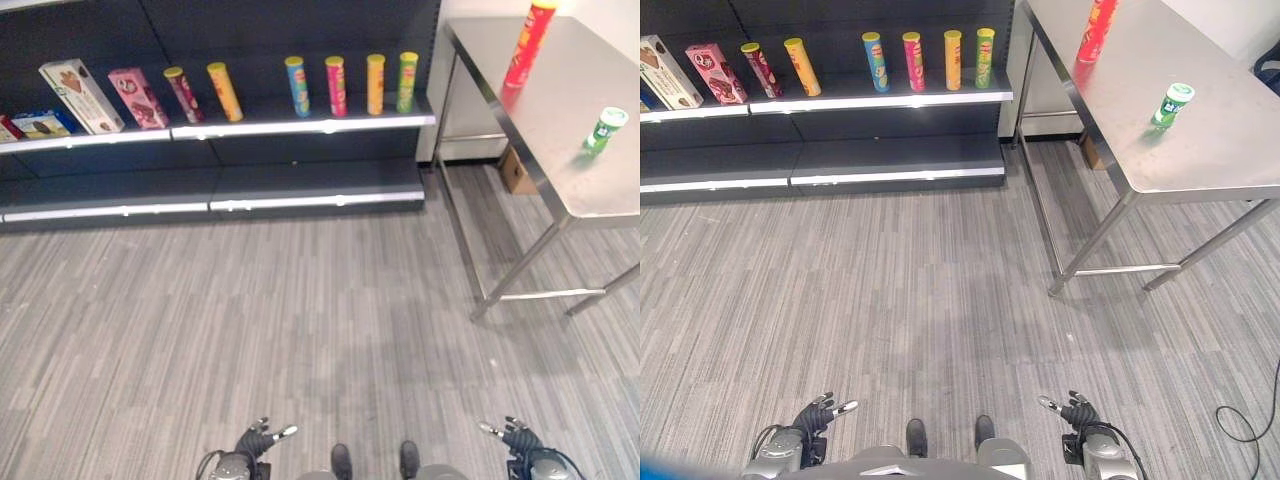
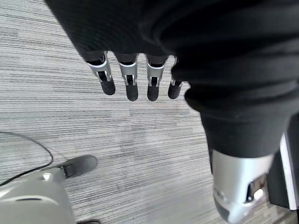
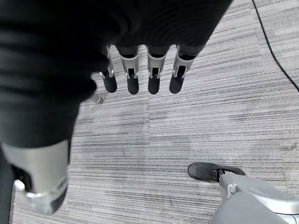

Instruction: Put the goods on the table back onto the shelves and tidy them up.

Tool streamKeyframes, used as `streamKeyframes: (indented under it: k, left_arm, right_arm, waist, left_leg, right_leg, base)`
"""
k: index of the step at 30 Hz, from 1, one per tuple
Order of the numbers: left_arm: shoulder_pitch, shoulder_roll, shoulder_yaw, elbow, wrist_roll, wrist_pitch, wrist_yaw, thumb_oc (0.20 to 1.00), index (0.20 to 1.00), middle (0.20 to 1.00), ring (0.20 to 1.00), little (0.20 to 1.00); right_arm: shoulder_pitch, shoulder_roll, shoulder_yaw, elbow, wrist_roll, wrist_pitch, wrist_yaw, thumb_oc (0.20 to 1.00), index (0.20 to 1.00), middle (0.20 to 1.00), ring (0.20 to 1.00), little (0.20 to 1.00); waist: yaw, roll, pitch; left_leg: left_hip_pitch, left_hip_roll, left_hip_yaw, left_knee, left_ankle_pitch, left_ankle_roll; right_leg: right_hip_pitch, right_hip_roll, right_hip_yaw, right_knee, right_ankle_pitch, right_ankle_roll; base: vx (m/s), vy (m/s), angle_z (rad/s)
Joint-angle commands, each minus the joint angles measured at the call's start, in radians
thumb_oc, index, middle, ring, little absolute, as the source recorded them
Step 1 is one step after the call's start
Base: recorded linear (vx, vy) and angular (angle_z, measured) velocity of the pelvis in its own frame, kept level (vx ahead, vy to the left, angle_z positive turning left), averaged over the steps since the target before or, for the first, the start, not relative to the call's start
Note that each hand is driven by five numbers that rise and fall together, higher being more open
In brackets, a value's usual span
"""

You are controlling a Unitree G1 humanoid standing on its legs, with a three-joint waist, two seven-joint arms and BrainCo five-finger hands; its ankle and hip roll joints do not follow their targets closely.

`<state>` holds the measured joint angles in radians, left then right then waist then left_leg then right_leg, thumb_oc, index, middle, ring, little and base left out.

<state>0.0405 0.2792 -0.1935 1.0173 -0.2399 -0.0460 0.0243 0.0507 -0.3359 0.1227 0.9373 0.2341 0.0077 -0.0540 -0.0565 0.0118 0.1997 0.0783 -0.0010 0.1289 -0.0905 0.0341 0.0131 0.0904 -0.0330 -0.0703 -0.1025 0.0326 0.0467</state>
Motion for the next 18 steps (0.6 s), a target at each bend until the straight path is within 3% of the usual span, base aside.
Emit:
streamKeyframes:
  k: [1, 7, 11, 12, 13, 15, 18]
  left_arm:
    - [-0.048, 0.013, -0.002, 0.071, 0.056, -0.02, -0.002, 1.0, 1.0, 1.0, 1.0, 1.0]
    - [-0.055, 0.017, 0.0, 0.074, 0.064, -0.022, 0.007, 1.0, 1.0, 1.0, 1.0, 1.0]
    - [-0.057, 0.022, 0.011, 0.053, 0.033, -0.027, 0.01, 1.0, 1.0, 1.0, 1.0, 1.0]
    - [-0.054, 0.014, 0.037, 0.019, -0.037, -0.029, 0.014, 1.0, 1.0, 1.0, 1.0, 1.0]
    - [-0.052, 0.011, 0.043, 0.003, -0.052, -0.026, 0.015, 1.0, 1.0, 1.0, 1.0, 1.0]
    - [-0.052, 0.01, 0.033, -0.01, -0.033, -0.025, 0.015, 1.0, 1.0, 1.0, 1.0, 1.0]
    - [-0.063, 0.01, 0.018, -0.015, -0.025, -0.025, 0.009, 1.0, 1.0, 1.0, 1.0, 1.0]
  right_arm:
    - [-0.056, -0.03, 0.041, 0.005, -0.036, -0.026, 0.001, 1.0, 1.0, 1.0, 1.0, 1.0]
    - [-0.063, -0.026, 0.05, 0.013, -0.046, -0.021, 0.005, 1.0, 1.0, 1.0, 1.0, 1.0]
    - [-0.08, -0.023, 0.06, 0.039, -0.057, -0.014, 0.011, 1.0, 1.0, 1.0, 1.0, 1.0]
    - [-0.074, -0.014, 0.057, 0.03, -0.058, -0.015, 0.012, 1.0, 1.0, 1.0, 1.0, 1.0]
    - [-0.068, -0.012, 0.052, 0.024, -0.058, -0.015, 0.013, 1.0, 1.0, 1.0, 1.0, 1.0]
    - [-0.049, -0.003, 0.038, 0.016, -0.043, -0.02, 0.009, 1.0, 1.0, 1.0, 1.0, 1.0]
    - [-0.05, -0.006, 0.042, 0.009, -0.038, -0.02, 0.01, 1.0, 1.0, 1.0, 1.0, 1.0]
  waist:
    - [-0.016, -0.036, -0.011]
    - [-0.008, -0.038, -0.01]
    - [0.008, -0.04, 0.008]
    - [0.018, -0.034, 0.026]
    - [0.02, -0.032, 0.039]
    - [0.001, -0.017, 0.062]
    - [-0.017, -0.011, 0.075]
  left_leg:
    - [-0.003, 0.041, -0.074, 0.086, -0.161, -0.056]
    - [-0.015, 0.027, -0.078, 0.094, -0.17, -0.04]
    - [-0.056, -0.01, -0.095, 0.135, -0.191, -0.013]
    - [-0.057, -0.028, -0.099, 0.153, -0.207, 0.01]
    - [-0.045, -0.036, -0.096, 0.155, -0.215, 0.023]
    - [0.024, -0.038, -0.107, 0.117, -0.22, 0.033]
    - [0.064, -0.04, -0.126, 0.09, -0.229, 0.028]
  right_leg:
    - [-0.011, -0.076, 0.018, 0.117, -0.18, 0.084]
    - [-0.037, -0.083, 0.036, 0.125, -0.166, 0.094]
    - [-0.091, -0.105, 0.058, 0.175, -0.156, 0.118]
    - [-0.153, -0.123, 0.049, 0.324, -0.166, 0.135]
    - [-0.187, -0.14, 0.047, 0.415, -0.139, 0.149]
    - [-0.293, -0.14, 0.041, 0.597, -0.058, 0.137]
    - [-0.356, -0.115, 0.026, 0.54, -0.071, 0.122]
  base:
    - [0.01, 0.037, -0.02]
    - [-0.03, 0.065, -0.04]
    - [-0.05, 0.137, -0.22]
    - [-0.03, 0.226, -0.33]
    - [0.02, 0.247, -0.52]
    - [0.13, 0.165, -0.2]
    - [0.2, 0.044, 0.15]
